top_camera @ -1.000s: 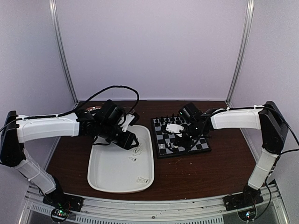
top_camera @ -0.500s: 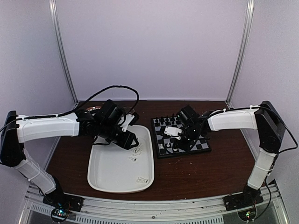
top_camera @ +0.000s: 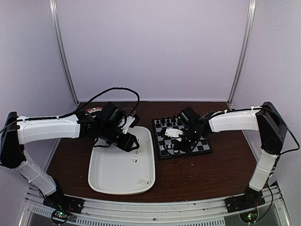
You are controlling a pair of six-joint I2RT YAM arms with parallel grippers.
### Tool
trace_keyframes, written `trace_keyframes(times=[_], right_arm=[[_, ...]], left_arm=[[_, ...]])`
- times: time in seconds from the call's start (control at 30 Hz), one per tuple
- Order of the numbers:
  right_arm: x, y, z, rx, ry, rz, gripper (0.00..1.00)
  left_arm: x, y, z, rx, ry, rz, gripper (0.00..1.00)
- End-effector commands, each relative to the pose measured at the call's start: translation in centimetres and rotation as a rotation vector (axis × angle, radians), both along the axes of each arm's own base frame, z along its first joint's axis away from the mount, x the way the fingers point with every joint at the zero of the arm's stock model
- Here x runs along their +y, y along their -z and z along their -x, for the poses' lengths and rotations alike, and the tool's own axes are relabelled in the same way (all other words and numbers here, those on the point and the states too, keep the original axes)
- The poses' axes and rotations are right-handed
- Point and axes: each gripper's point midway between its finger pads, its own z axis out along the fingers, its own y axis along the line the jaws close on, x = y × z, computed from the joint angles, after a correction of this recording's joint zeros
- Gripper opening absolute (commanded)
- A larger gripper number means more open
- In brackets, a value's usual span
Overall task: Set up the chess pieces on the board
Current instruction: Place the bishop on c1.
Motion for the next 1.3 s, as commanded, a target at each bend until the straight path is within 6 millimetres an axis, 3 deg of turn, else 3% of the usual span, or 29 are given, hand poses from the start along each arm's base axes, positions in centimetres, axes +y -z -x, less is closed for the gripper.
trace_keyframes(times=[0.0,0.5,1.0,1.13,1.27], right_arm=[[0.1,0.4,0.4,0.008,-0.008,0.023,0.05],[-0.5,0.7,0.0,-0.009,0.016,0.050,0.09],[-0.2,-1.9,0.1,-0.023,0.030,-0.002,0.24],[-0.2,-4.3,0.4,-0.030,0.034,-0.027,0.25],[-0.9,-8.6,0.8,-0.035,0.042,-0.084,0.26]], left_arm=[[-0.1,-0.8,-0.5,-0.024,-0.016,0.038,0.41],[-0.1,-0.6,-0.4,-0.013,-0.020,0.045,0.41],[0.1,-0.6,-0.3,-0.013,-0.022,0.043,0.41],[1.0,-0.4,-0.6,-0.014,-0.064,0.001,0.42],[3.4,0.9,-1.4,0.016,-0.163,-0.147,0.41]])
